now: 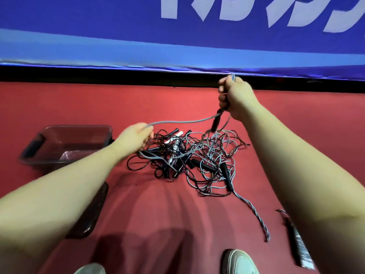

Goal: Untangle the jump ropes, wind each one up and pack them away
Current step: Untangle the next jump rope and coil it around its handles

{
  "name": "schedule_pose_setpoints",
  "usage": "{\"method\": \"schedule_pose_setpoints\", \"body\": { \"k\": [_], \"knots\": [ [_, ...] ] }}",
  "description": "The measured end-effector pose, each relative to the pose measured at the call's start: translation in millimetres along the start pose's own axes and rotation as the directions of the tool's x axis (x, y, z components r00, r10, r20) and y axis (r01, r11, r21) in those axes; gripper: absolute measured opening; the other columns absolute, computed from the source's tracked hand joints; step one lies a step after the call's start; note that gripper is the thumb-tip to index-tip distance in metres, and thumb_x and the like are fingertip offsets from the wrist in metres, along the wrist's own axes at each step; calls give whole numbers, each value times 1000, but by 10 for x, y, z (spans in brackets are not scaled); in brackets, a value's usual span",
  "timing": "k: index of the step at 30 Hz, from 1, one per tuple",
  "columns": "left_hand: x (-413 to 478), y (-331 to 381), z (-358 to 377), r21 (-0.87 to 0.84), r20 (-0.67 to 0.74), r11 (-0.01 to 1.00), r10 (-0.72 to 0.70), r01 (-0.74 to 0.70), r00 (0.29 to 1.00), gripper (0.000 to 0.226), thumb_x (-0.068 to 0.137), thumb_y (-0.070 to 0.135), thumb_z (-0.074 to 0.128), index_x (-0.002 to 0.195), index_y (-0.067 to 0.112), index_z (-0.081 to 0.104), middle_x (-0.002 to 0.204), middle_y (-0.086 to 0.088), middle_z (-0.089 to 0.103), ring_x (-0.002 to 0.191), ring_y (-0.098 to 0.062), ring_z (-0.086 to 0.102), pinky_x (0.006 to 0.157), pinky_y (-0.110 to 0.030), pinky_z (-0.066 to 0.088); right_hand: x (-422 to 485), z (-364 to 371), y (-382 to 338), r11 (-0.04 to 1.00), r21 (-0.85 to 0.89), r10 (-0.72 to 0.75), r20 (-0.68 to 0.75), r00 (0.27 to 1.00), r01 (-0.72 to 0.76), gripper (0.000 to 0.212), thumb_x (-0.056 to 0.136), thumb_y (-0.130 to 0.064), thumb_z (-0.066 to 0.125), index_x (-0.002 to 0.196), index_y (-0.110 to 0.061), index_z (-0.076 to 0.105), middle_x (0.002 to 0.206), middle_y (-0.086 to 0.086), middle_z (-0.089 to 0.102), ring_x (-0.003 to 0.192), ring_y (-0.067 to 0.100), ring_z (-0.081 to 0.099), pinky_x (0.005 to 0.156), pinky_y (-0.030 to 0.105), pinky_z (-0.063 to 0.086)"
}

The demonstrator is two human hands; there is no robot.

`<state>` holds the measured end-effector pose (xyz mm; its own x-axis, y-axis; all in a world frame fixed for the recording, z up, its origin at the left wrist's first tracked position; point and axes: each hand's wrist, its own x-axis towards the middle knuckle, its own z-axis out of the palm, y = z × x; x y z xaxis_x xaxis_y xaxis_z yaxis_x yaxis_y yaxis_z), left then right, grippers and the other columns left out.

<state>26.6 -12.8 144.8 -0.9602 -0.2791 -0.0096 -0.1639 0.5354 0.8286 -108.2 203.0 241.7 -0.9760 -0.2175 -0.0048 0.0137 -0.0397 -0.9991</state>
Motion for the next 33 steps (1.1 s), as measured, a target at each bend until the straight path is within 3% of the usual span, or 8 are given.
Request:
{"method": "schedule_pose_setpoints", "body": {
  "k": [3,6,10,17,21,24,27,33],
  "knots": [
    [120,277,-150,28,-126,996,88,-85,988,19,92,21,58,74,23,54,60,2,45,52,-15,38,52,-28,30,-13,-82,153,925,-372,-78,27,997,82,30,100,-17,29,76,-20,47,60,-1,38,34,5,27,37,16,20],
    [110,375,-171,123,109,991,38,-52,993,9,87,25,66,90,24,58,69,5,53,57,-15,45,52,-26,34,-89,-60,26,931,-337,-108,122,987,143,31,101,-18,30,77,-20,49,58,-2,32,35,4,23,40,17,16],
    [-19,37,-9,535,286,845,-190,8,939,68,86,35,66,143,17,33,140,-12,45,126,-25,46,102,-26,35,-256,47,-393,921,-262,-199,321,926,288,29,102,-19,31,81,-20,51,60,-1,29,38,5,23,42,19,17],
    [-46,22,112,224,190,973,-92,48,977,104,78,29,76,151,28,3,156,-9,17,141,-23,27,116,-29,20,-495,248,-440,924,-183,-97,738,667,337,23,99,-25,35,90,-17,54,56,-10,37,47,8,24,45,18,19],
    [-53,69,228,-59,235,991,-100,117,967,64,89,14,63,145,23,34,122,5,58,94,-9,59,75,-11,45,-520,265,-476,951,-32,-167,783,599,307,26,101,-22,28,93,-15,52,55,-11,36,46,7,22,44,18,18],
    [-132,-55,382,-10,322,992,-115,125,940,19,95,10,54,111,18,58,75,3,56,48,-1,51,48,-12,39,-490,238,-539,925,-76,-214,708,673,373,27,103,-21,30,88,-16,53,57,-6,33,46,8,22,45,18,21],
    [-136,-389,488,163,211,971,-206,174,955,1,93,16,57,92,17,57,70,-2,57,58,-16,53,62,-25,41,-393,198,-461,930,-203,-173,494,852,307,29,103,-24,33,79,-19,48,58,-5,34,48,9,27,48,19,25],
    [-505,-1086,531,259,356,842,-539,473,764,38,102,25,39,73,11,59,87,-14,67,59,-12,51,53,-22,38,-270,117,-284,934,-331,-65,207,976,132,29,101,-36,29,78,-23,41,67,-5,45,60,12,49,62,25,50]
  ]
}}
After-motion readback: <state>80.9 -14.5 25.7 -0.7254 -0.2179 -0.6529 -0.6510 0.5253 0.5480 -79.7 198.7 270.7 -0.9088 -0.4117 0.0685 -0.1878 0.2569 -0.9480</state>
